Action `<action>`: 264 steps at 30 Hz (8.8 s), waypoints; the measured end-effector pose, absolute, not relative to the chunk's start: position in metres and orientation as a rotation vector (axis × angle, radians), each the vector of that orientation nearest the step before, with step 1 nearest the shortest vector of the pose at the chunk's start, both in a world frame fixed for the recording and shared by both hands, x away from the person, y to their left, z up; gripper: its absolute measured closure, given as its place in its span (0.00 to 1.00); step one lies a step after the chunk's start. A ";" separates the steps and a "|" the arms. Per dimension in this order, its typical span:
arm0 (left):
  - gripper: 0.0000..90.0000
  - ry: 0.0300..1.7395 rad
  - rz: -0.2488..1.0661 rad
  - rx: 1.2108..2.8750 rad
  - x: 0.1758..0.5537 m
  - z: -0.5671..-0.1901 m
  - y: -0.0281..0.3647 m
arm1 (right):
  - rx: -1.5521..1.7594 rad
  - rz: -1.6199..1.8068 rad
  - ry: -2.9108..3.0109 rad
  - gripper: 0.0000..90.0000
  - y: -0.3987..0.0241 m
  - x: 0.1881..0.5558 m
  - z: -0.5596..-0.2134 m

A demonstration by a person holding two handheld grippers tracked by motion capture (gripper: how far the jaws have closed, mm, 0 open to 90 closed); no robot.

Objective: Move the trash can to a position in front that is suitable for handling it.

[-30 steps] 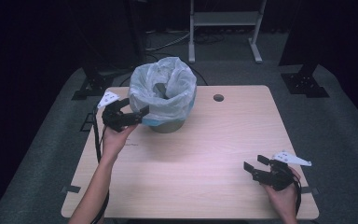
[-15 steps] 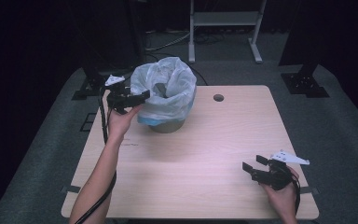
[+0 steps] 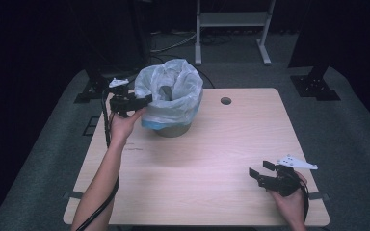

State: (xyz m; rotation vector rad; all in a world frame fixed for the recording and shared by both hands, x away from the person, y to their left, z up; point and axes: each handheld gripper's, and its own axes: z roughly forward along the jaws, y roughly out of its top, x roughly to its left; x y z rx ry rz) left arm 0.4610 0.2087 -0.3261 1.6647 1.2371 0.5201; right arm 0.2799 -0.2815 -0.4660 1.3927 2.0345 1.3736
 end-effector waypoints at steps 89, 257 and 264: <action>0.49 1.214 0.347 1.613 0.326 -0.335 0.268 | 1.344 1.370 2.091 0.28 -0.268 0.278 -0.462; 0.71 0.741 0.384 1.769 0.300 -0.316 0.180 | 1.077 1.751 2.457 1.00 -0.031 0.377 -0.302; 0.57 0.771 0.364 1.730 0.299 -0.315 0.196 | 1.011 1.745 2.436 1.00 -0.033 0.370 -0.304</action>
